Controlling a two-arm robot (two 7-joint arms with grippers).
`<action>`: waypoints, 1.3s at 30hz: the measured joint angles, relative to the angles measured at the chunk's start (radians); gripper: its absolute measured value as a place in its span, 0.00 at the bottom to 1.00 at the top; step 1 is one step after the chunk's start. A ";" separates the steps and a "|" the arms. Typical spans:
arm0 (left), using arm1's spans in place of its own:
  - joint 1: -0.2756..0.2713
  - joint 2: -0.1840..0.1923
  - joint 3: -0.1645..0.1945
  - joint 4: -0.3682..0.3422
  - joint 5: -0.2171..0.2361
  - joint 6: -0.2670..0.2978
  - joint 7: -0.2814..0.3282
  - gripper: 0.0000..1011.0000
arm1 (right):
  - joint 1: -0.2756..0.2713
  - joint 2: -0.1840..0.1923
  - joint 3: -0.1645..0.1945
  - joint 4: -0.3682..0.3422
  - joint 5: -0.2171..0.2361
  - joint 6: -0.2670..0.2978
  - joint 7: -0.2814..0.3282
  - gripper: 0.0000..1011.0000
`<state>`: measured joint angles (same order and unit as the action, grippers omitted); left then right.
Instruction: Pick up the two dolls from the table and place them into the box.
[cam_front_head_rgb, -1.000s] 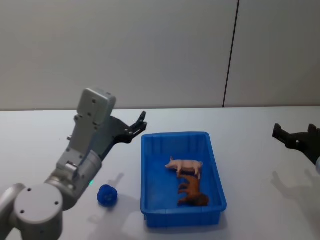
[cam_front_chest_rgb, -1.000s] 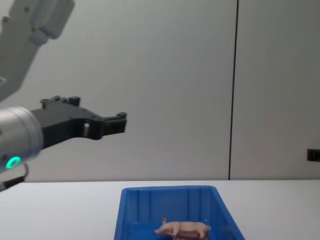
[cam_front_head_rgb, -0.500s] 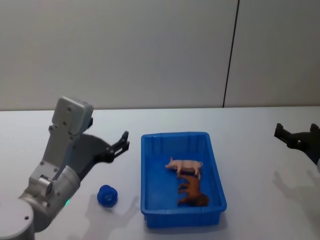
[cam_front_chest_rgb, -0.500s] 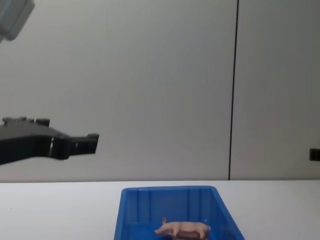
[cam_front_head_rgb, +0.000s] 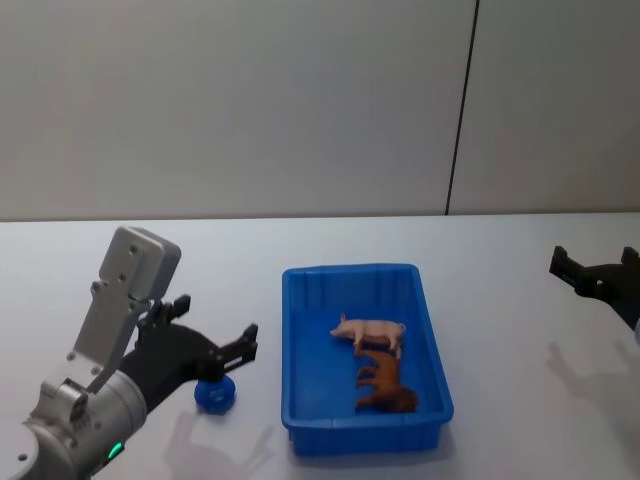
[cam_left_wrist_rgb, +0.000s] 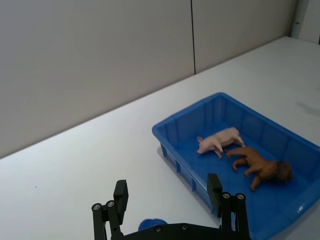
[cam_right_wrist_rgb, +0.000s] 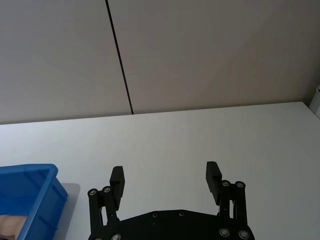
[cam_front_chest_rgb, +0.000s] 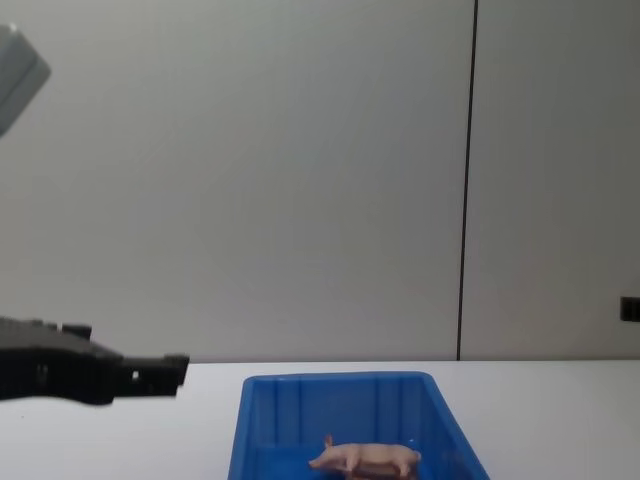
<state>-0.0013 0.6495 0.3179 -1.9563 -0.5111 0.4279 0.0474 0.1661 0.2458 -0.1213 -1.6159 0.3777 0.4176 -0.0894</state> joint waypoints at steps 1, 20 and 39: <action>0.000 0.000 0.000 0.000 0.000 0.000 0.000 0.99 | 0.000 0.000 0.000 0.000 0.000 0.000 0.000 0.99; 0.007 -0.007 0.008 0.054 0.035 0.109 -0.014 0.99 | 0.000 0.000 0.000 0.000 0.000 -0.001 -0.001 0.99; -0.041 -0.069 0.030 0.170 0.105 0.119 -0.071 0.99 | 0.000 0.000 0.000 0.000 0.000 -0.001 -0.001 0.99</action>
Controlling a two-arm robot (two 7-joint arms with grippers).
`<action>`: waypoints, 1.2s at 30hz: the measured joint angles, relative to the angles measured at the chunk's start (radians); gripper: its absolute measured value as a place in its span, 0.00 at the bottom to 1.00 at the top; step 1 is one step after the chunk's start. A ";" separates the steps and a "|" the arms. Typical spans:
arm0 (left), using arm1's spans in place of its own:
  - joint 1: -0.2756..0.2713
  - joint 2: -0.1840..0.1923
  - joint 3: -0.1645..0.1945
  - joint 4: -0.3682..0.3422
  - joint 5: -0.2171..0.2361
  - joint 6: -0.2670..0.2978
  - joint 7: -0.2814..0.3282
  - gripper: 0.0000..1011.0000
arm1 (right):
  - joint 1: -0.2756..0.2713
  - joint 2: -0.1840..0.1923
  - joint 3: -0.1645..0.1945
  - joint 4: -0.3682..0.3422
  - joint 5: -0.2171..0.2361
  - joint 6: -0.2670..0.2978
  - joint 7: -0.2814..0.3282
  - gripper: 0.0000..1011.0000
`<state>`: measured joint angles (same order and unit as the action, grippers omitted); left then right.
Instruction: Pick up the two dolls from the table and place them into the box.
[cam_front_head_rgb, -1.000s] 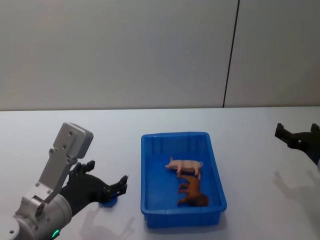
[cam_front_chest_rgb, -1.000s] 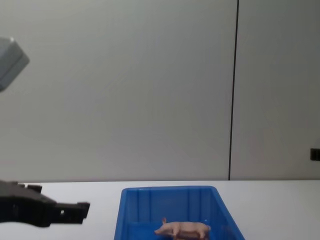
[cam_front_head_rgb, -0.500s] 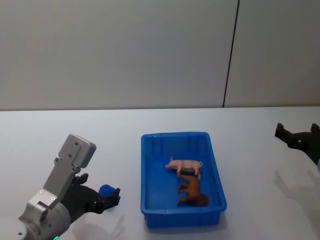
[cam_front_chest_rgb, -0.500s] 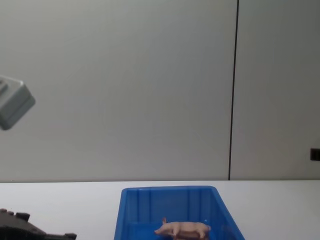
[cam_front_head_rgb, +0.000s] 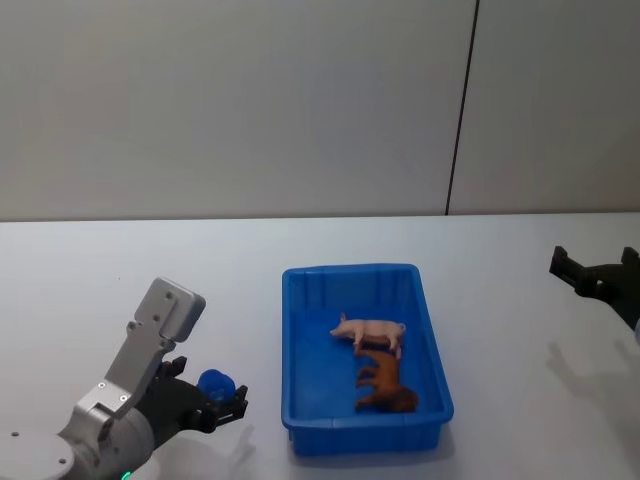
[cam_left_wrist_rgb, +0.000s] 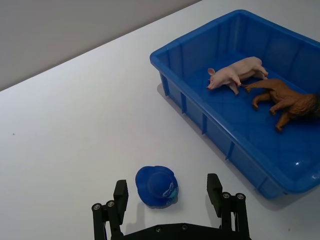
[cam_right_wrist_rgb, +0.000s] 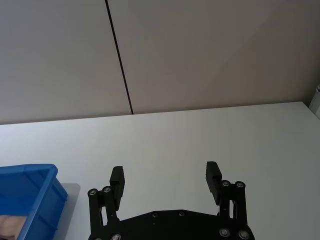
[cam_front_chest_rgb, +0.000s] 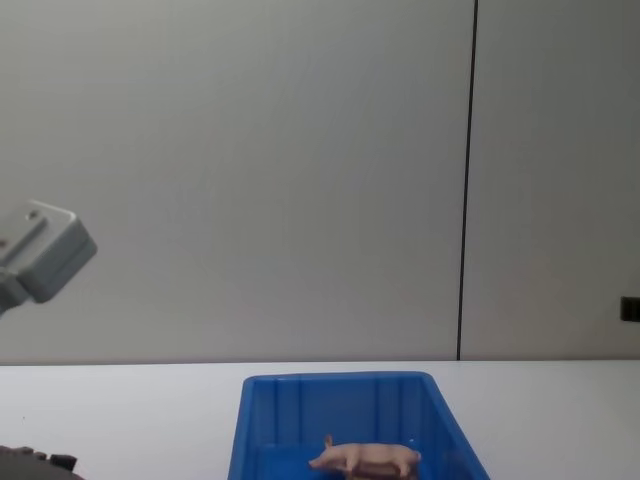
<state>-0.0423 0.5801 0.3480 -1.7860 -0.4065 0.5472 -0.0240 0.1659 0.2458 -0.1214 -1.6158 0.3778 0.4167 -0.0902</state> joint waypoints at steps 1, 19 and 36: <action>-0.006 -0.006 0.001 0.010 0.005 0.000 -0.005 0.99 | 0.000 0.000 0.000 0.000 0.000 0.000 0.000 0.99; -0.067 -0.062 0.004 0.113 0.041 0.010 -0.042 0.99 | 0.000 0.000 0.000 0.000 0.000 0.000 0.000 0.99; -0.108 -0.096 0.008 0.185 0.075 0.020 -0.091 0.99 | 0.000 0.000 0.000 0.000 0.000 0.000 0.000 0.99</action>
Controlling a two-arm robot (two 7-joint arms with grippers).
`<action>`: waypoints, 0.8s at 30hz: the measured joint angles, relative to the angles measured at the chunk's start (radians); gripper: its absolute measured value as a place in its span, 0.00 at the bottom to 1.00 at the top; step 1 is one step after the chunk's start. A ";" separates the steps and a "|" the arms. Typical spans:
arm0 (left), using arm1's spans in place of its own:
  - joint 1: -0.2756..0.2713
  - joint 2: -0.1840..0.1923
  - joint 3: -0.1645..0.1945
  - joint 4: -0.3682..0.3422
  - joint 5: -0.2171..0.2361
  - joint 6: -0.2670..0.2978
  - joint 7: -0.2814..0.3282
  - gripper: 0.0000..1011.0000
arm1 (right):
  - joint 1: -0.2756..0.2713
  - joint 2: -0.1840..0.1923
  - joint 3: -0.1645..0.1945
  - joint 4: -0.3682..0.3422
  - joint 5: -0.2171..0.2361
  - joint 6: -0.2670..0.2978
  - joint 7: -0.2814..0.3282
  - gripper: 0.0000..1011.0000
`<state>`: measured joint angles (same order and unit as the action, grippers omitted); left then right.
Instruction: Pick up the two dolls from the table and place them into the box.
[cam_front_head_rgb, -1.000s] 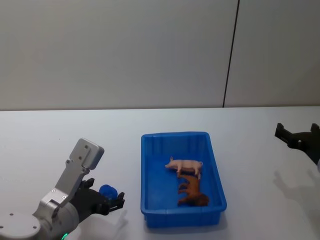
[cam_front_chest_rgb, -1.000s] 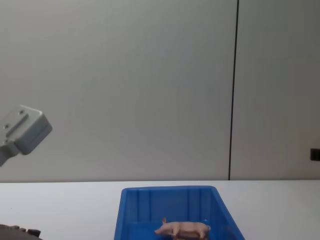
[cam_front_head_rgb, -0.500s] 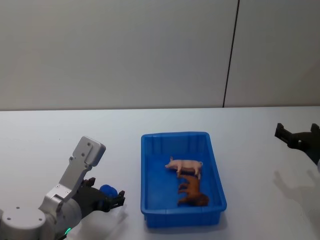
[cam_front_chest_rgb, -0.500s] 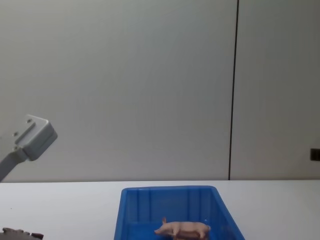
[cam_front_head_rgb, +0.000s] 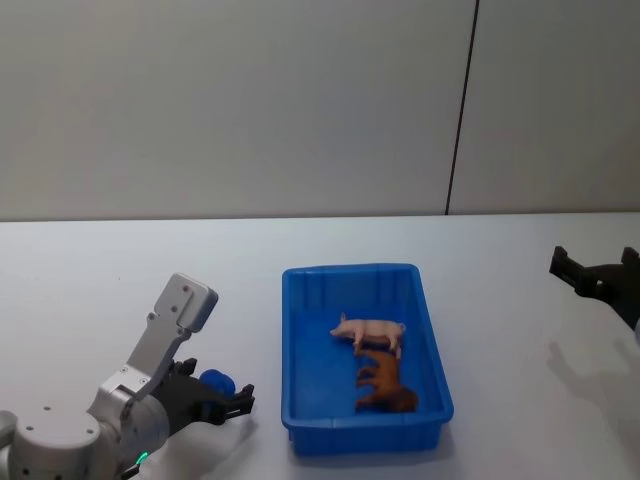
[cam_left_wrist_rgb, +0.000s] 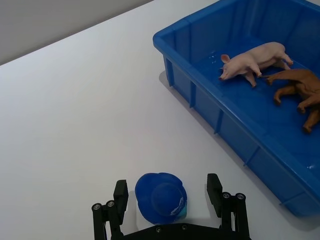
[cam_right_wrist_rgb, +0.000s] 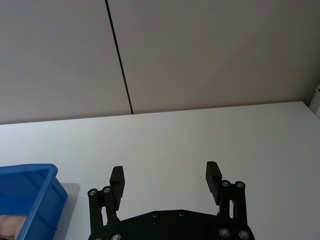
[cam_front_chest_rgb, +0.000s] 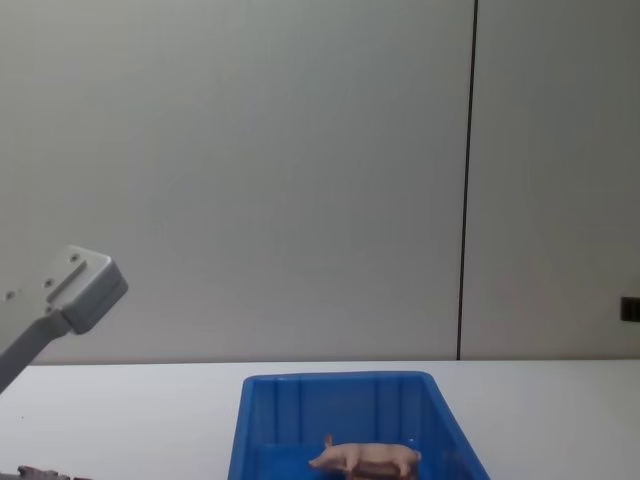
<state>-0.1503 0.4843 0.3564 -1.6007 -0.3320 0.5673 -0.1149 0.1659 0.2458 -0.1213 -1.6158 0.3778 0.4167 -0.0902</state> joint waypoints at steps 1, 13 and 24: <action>-0.001 -0.001 0.000 0.002 0.001 0.001 -0.001 0.99 | 0.000 0.000 0.000 0.000 0.000 0.000 0.000 0.99; -0.009 -0.008 0.000 0.017 0.012 0.009 -0.010 0.92 | 0.000 0.000 0.000 0.000 0.000 0.000 0.000 0.99; -0.011 -0.010 -0.001 0.022 0.015 0.011 -0.013 0.62 | 0.000 0.000 0.000 0.000 0.000 0.000 0.000 0.99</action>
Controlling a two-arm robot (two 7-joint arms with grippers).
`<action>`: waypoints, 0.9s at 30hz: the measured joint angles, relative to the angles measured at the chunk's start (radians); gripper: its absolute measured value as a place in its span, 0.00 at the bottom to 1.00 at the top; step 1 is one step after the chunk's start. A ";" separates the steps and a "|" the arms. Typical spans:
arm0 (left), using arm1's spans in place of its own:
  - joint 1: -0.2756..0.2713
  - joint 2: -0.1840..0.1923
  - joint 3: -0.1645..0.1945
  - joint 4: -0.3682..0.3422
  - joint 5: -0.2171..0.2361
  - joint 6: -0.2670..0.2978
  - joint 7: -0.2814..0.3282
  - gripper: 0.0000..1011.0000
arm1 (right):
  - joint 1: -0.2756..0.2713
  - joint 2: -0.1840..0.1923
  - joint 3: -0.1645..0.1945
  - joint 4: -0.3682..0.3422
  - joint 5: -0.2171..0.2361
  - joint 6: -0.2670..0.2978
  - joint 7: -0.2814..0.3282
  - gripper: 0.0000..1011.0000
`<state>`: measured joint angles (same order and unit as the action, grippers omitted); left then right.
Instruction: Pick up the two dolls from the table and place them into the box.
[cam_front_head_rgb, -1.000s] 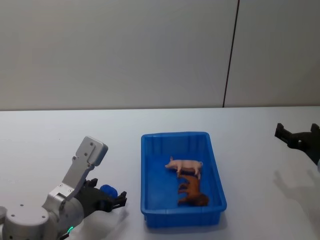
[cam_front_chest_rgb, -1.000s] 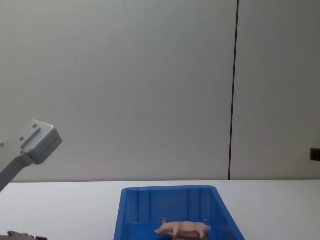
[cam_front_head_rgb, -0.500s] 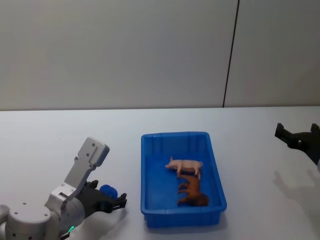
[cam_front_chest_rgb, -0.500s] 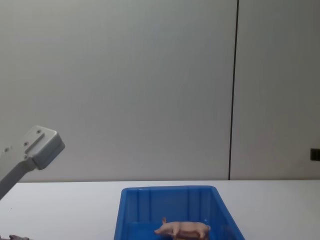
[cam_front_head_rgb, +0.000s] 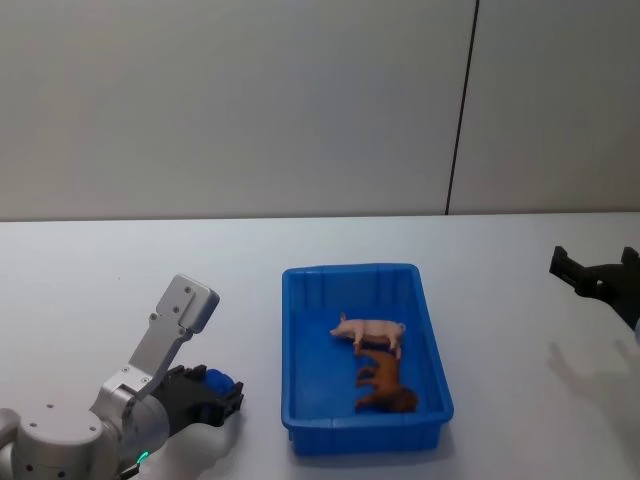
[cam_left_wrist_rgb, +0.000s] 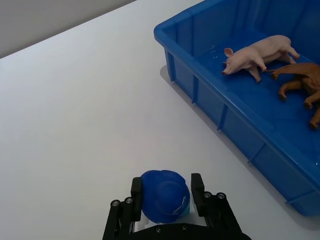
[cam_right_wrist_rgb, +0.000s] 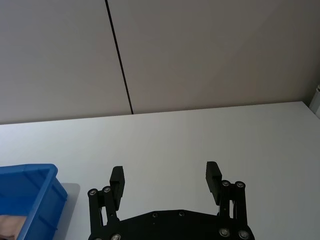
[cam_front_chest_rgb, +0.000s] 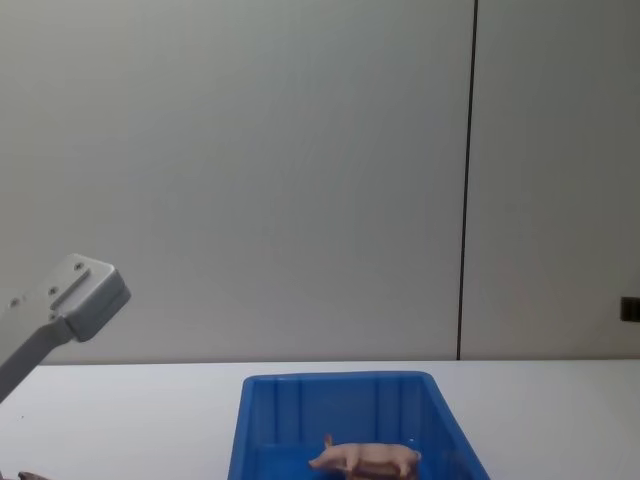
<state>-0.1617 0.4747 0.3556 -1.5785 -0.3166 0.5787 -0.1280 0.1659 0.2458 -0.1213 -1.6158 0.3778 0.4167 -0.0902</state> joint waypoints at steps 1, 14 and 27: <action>0.000 0.000 0.000 0.001 0.000 0.000 0.000 0.61 | 0.000 0.000 0.000 0.000 0.000 0.000 0.000 0.99; -0.001 -0.001 0.000 0.002 0.001 0.000 -0.002 0.33 | 0.000 0.000 0.000 0.000 0.000 0.000 0.000 0.99; 0.000 -0.002 -0.014 -0.013 -0.006 -0.075 0.028 0.25 | 0.000 0.000 0.000 0.000 0.000 0.000 0.000 0.99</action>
<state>-0.1616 0.4728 0.3417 -1.5910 -0.3229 0.5036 -0.0999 0.1659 0.2458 -0.1213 -1.6158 0.3778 0.4167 -0.0902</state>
